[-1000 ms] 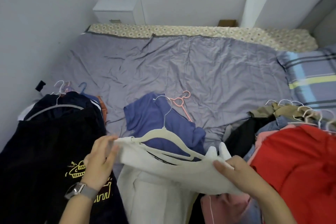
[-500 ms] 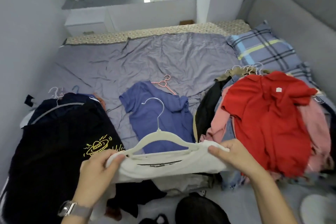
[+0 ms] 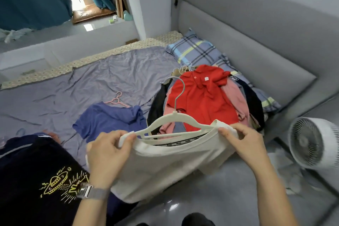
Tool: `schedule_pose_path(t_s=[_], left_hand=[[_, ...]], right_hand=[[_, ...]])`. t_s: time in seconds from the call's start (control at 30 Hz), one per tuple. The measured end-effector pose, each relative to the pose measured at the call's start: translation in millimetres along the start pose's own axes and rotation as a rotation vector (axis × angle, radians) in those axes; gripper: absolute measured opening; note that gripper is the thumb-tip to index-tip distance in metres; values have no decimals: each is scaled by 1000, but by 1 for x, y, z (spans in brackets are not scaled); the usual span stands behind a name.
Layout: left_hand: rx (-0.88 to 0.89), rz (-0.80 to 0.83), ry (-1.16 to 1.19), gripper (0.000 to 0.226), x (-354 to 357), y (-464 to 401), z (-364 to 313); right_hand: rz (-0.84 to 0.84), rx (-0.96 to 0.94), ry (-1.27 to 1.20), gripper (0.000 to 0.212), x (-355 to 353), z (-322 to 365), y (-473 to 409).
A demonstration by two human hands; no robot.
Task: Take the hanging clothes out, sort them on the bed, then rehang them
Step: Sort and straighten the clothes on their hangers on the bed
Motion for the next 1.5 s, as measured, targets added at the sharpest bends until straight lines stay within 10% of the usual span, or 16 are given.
schedule_pose_path(t_s=[0.3, 0.77, 1.17, 1.5], left_hand=[[63, 119, 229, 35, 150, 3, -129], [111, 6, 286, 25, 189, -168, -110], [-210, -2, 151, 21, 217, -244, -33], [-485, -102, 146, 25, 224, -227, 50]], right_hand=[[-227, 59, 122, 7, -158, -99, -17], [-374, -130, 363, 49, -139, -41, -243], [-3, 63, 656, 52, -5, -108, -520], [587, -232, 688, 55, 200, -88, -523]])
Point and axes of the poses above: each hand's wrist, its own y-axis away from the middle knuckle, its own x-axis out of the palm, z = x × y, the point moved 6 cm from there along -y, towards the middle knuckle, and after that the axes turned 14 degrees about y, right-handed, at the moved point
